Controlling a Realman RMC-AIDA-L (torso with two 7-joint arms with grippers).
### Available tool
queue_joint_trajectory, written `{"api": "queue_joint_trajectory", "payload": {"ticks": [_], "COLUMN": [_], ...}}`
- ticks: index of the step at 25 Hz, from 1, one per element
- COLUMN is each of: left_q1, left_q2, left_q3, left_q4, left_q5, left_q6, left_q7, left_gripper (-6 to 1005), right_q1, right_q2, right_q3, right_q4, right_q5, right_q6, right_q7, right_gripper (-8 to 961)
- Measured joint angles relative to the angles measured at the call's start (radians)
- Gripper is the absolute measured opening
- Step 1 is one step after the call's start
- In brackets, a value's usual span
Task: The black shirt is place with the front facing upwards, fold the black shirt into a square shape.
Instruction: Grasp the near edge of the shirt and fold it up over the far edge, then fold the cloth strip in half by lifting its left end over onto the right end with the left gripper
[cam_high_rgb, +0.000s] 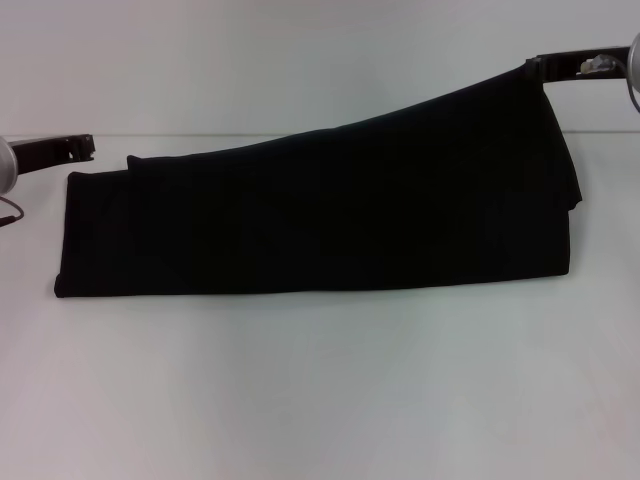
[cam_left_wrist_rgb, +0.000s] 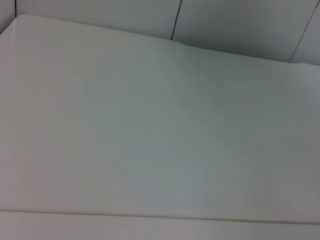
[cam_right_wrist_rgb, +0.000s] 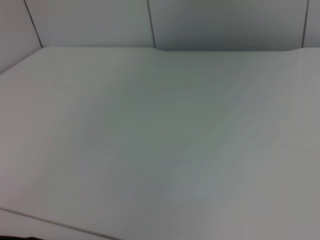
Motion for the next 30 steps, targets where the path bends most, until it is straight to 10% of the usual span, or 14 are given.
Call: {"api": "queue_joint_trajectory", "payload": {"ticks": [13,27,30], "left_q1": [-0.011,-0.035,-0.04], "left_q2": [-0.027,-0.037,-0.043], "left_q3": [0.001,0.05,0.069], "left_q4": [0.0,-0.013,-0.013], "left_q5": [-0.001,-0.009,-0.009], "left_q6": [0.004,-0.005,-0.012], "left_q7": [0.004,0.005,0.007], "left_gripper": [131,628,642], "right_q1": [-0.02,-0.039,-0.045], "right_q2": [0.047,0.044,0.043], "right_q3": [-0.037,-0.025,-0.025], "right_q4": [-0.037,-0.079,-0.088], "right_q5": [-0.005,0.0,0.001], "right_q6": [0.071,-0.038,-0.065], "right_q7": [-0.016,-0.002,0.015], "right_gripper": [105,767,764]}}
